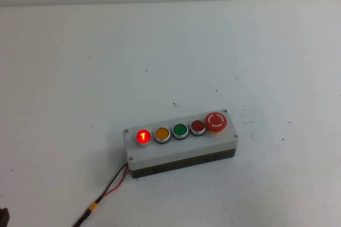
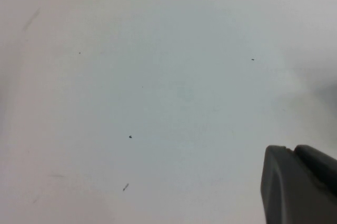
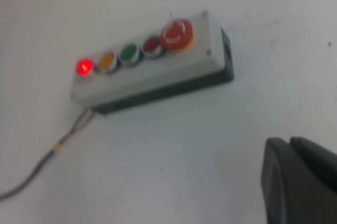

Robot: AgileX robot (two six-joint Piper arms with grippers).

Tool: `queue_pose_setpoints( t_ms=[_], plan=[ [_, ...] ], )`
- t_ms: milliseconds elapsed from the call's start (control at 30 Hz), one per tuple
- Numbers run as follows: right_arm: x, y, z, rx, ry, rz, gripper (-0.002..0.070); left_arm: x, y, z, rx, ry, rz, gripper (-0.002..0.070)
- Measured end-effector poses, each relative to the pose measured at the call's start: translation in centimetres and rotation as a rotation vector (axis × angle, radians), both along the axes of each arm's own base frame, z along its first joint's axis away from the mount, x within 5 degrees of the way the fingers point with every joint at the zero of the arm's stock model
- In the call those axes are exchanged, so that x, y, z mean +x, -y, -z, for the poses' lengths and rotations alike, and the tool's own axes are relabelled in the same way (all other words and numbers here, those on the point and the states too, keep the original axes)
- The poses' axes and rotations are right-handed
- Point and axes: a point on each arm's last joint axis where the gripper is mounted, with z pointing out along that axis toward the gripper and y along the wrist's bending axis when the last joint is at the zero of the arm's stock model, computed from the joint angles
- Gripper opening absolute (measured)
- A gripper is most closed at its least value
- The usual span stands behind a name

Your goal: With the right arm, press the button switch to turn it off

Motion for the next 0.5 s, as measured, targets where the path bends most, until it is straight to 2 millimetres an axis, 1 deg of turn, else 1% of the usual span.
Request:
queue_pose_setpoints(
  t_ms=[100, 167, 267, 367, 500],
  plan=[
    [2.5, 0.0, -1.6, -0.150, -0.168, -0.087, -0.0016, 0.0, 0.0, 0.0, 0.000, 0.000, 0.000, -0.0002],
    [4.6, 0.1, -2.0, -0.224, -0.266, -0.120, -0.0016, 0.0, 0.0, 0.0, 0.000, 0.000, 0.000, -0.0002],
    [7.4, 0.0, -2.6, -0.296, -0.340, -0.159, -0.0016, 0.0, 0.0, 0.0, 0.000, 0.000, 0.000, -0.0002],
    [9.8, -1.8, -3.3, -0.342, -0.348, -0.234, -0.0016, 0.0, 0.0, 0.0, 0.000, 0.000, 0.000, -0.0002],
    [12.4, -5.7, -3.6, -0.412, -0.375, -0.325, -0.0016, 0.0, 0.0, 0.0, 0.000, 0.000, 0.000, -0.0002]
  ],
)
